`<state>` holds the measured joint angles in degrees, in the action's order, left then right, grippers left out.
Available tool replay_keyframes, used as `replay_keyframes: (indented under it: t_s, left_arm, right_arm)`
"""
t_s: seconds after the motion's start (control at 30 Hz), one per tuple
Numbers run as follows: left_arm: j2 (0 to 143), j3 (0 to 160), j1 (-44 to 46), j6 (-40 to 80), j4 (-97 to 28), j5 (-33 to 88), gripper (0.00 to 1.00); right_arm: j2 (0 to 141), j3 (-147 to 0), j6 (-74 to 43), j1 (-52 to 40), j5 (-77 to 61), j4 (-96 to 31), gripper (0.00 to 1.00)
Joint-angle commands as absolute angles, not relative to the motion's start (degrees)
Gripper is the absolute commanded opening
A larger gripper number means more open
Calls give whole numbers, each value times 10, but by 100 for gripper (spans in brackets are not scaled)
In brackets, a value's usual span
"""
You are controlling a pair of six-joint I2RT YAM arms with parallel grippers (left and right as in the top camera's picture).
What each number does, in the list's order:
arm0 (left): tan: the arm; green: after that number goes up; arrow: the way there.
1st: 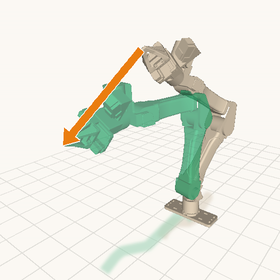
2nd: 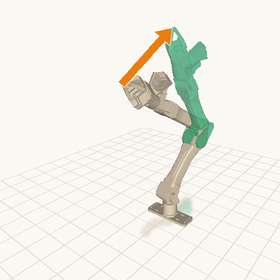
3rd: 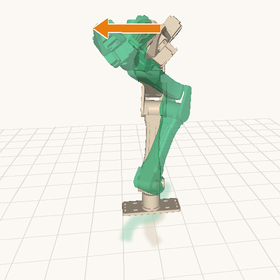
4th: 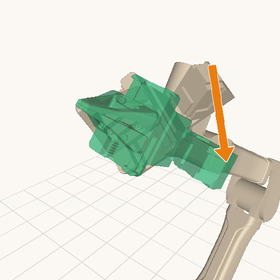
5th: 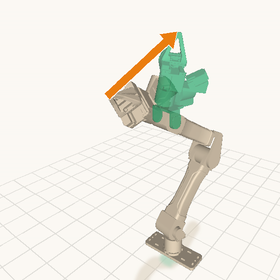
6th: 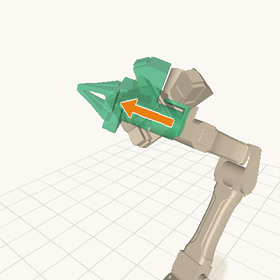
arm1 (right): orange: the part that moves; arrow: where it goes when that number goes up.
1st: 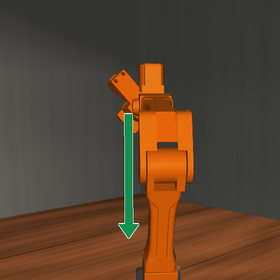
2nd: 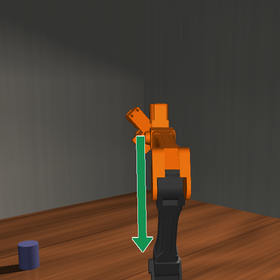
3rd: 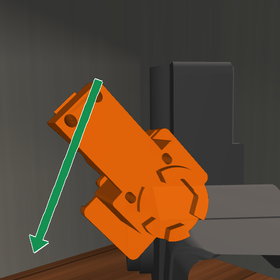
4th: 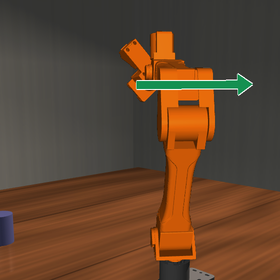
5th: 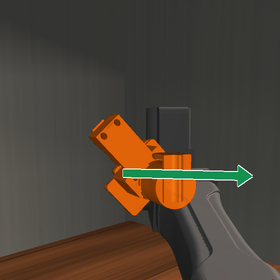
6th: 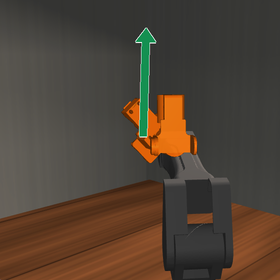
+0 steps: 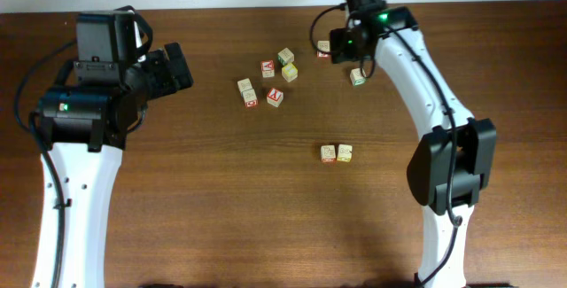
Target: Rotate 5 blocks
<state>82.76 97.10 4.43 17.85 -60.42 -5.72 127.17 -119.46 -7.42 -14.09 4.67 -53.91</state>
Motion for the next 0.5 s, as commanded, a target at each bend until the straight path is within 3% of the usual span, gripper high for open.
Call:
replay_keyframes:
  t_s: [0.0, 0.47]
  left_arm:
    - [834, 976, 43, 184, -605, -49, 99]
    - [834, 976, 43, 184, -605, -49, 99]
  right_arm:
    - [1288, -1195, -21, -115, 36, -526, 69]
    - [1348, -1192, -3, -93, 37, -503, 69]
